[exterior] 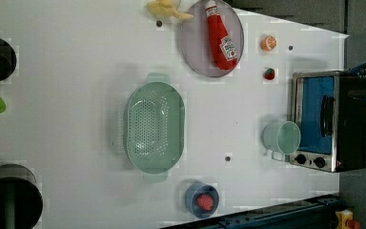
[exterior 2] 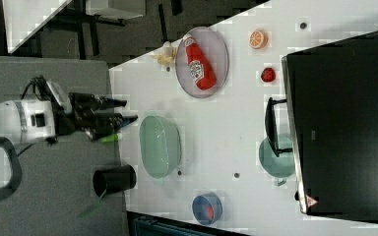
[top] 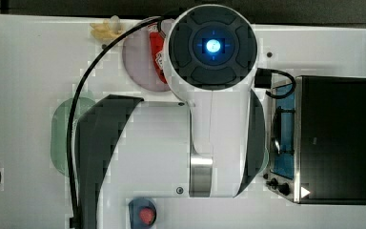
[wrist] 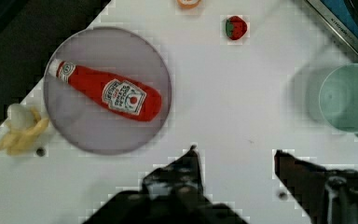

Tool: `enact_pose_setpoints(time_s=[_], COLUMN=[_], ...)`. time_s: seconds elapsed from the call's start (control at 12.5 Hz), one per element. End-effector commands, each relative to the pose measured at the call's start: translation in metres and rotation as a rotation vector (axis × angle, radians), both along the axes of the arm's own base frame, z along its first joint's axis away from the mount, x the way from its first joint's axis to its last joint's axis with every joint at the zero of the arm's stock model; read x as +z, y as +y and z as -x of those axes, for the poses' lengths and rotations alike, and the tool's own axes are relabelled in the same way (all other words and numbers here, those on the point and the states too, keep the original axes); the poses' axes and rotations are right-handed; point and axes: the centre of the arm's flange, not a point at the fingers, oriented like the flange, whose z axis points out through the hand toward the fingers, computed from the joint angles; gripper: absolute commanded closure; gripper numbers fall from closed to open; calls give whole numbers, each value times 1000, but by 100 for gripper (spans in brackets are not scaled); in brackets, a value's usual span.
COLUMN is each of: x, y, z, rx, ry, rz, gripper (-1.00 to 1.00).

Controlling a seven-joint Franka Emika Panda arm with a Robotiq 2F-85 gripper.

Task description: Drag strainer left to right.

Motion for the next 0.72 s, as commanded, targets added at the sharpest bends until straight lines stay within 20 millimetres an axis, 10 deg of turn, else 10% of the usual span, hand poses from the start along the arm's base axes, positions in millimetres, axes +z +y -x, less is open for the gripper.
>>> enact_pose_setpoints(time_s=[0.08, 0.4, 0.72], x=[104, 99, 64], y=[-28, -9, 78], z=[192, 186, 160], rx=[-56, -22, 113], ry=[6, 14, 13], rz=[-26, -25, 30], gripper=[-60, -100, -100])
